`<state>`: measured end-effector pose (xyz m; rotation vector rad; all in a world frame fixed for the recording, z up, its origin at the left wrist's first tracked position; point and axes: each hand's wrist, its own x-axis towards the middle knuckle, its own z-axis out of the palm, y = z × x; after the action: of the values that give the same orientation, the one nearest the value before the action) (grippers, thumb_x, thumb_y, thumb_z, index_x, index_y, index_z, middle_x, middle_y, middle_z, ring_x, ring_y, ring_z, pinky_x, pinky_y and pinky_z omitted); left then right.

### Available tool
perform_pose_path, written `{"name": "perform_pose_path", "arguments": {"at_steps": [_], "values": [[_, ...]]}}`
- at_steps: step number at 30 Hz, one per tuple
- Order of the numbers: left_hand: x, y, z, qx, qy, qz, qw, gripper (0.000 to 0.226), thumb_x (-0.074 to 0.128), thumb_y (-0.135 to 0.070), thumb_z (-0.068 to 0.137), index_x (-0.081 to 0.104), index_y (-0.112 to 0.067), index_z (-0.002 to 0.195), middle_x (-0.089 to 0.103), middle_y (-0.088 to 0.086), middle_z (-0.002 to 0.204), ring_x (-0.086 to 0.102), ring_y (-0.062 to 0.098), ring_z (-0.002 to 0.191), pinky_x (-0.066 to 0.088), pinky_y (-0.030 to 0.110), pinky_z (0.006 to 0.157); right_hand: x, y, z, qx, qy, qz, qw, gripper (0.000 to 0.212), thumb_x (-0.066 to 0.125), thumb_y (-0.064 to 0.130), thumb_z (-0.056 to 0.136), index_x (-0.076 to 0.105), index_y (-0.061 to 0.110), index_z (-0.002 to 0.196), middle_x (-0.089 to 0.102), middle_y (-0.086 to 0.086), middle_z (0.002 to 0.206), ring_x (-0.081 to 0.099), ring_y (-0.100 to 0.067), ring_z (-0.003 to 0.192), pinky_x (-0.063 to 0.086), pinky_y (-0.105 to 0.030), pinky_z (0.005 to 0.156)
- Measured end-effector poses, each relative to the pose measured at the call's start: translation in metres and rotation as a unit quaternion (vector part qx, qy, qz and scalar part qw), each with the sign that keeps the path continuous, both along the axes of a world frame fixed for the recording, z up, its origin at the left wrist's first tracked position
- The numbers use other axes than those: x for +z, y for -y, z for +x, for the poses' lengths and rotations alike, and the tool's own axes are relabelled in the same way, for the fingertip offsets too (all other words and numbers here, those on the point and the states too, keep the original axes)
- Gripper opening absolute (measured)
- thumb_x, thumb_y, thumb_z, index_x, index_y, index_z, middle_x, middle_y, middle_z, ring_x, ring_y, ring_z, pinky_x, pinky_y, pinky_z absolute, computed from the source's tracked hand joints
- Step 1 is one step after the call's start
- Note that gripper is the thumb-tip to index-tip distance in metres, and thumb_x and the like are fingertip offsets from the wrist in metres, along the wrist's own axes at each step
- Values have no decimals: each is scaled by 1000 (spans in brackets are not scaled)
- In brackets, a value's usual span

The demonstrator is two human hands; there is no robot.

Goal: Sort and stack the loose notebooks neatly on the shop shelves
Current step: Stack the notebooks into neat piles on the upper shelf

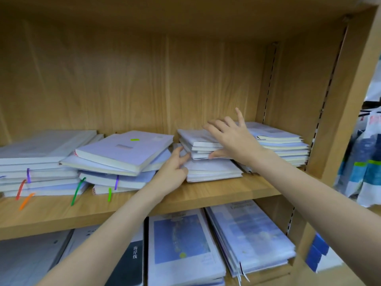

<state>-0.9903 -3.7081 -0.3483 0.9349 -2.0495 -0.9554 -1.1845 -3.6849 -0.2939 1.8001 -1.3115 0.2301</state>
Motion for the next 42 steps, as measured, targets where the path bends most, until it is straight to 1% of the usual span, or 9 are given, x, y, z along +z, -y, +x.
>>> {"name": "perform_pose_path", "arguments": {"at_steps": [8, 12, 15, 18, 25, 30, 32, 36, 42], "values": [[-4, 5, 4, -13, -92, 7, 996, 72, 34, 11, 93, 3, -23, 148, 31, -2, 148, 46, -9, 112, 35, -1, 79, -32, 2, 10, 16, -34, -67, 997, 63, 77, 13, 55, 48, 9, 110, 65, -7, 99, 64, -27, 88, 38, -65, 95], [-8, 6, 7, -26, -85, -12, 996, 75, 39, 6, 95, -5, -24, 148, 17, 2, 155, 21, 10, 140, 23, 18, 107, -16, 6, 19, -70, -28, 78, 994, 66, 70, 15, 71, 42, 6, 130, 56, -11, 120, 56, -31, 105, 37, -55, 98], [-9, 7, 10, -51, 11, -39, 998, 83, 54, -13, 93, -7, -22, 148, 16, -1, 154, 23, 12, 140, 23, 24, 112, 6, 4, 24, -83, 25, 157, 984, 45, 54, 21, 89, 35, 8, 128, 54, -13, 120, 56, -34, 103, 38, -37, 68], [-9, 3, 8, -6, 144, -126, 981, 94, 63, -24, 87, -8, -23, 148, 34, 0, 146, 40, 18, 129, 34, 25, 102, 35, -9, 28, -66, 88, 138, 984, 37, 54, 27, 91, 36, 8, 117, 56, -15, 110, 57, -37, 94, 35, -36, 64], [-9, 3, -8, 150, 7, -154, 976, 63, 57, -3, 87, 30, -15, 143, 61, 8, 120, 57, 25, 110, 42, 30, 87, -4, -35, 55, -26, 44, 165, 985, 47, 53, 33, 92, 35, 13, 130, 50, -6, 125, 54, -28, 108, 36, -33, 63], [4, 2, -5, 88, -211, 23, 973, 70, 52, 9, 88, 20, -11, 147, 61, 9, 121, 56, 18, 114, 39, 32, 104, 13, -26, 48, -36, 65, 172, 982, 54, 60, 37, 88, 38, 12, 130, 52, -7, 123, 54, -28, 108, 34, -32, 67], [7, -7, 1, 52, -283, 80, 954, 68, 42, 16, 89, 20, -11, 147, 59, 2, 106, 58, 15, 104, 50, 33, 93, 11, -25, 45, -25, 84, 171, 981, 55, 62, 37, 87, 39, 12, 130, 53, -8, 122, 54, -27, 107, 35, -31, 69], [-3, -24, 20, 29, -173, 31, 984, 59, 37, 13, 91, 28, -13, 143, 48, 14, 135, 49, 22, 123, 42, 28, 100, -11, -25, 38, -9, 171, 215, 961, 60, 66, 35, 84, 39, 17, 134, 50, -5, 129, 45, -24, 118, 43, -37, 85], [-13, -22, 31, 43, -43, -45, 997, 52, 41, 9, 90, 33, -5, 139, 46, 15, 137, 49, 24, 124, 36, 25, 102, -17, -31, 27, 1, 255, 240, 937, 81, 72, 30, 79, 26, 21, 145, 30, -3, 148, 27, -25, 134, 22, -40, 110]]}}
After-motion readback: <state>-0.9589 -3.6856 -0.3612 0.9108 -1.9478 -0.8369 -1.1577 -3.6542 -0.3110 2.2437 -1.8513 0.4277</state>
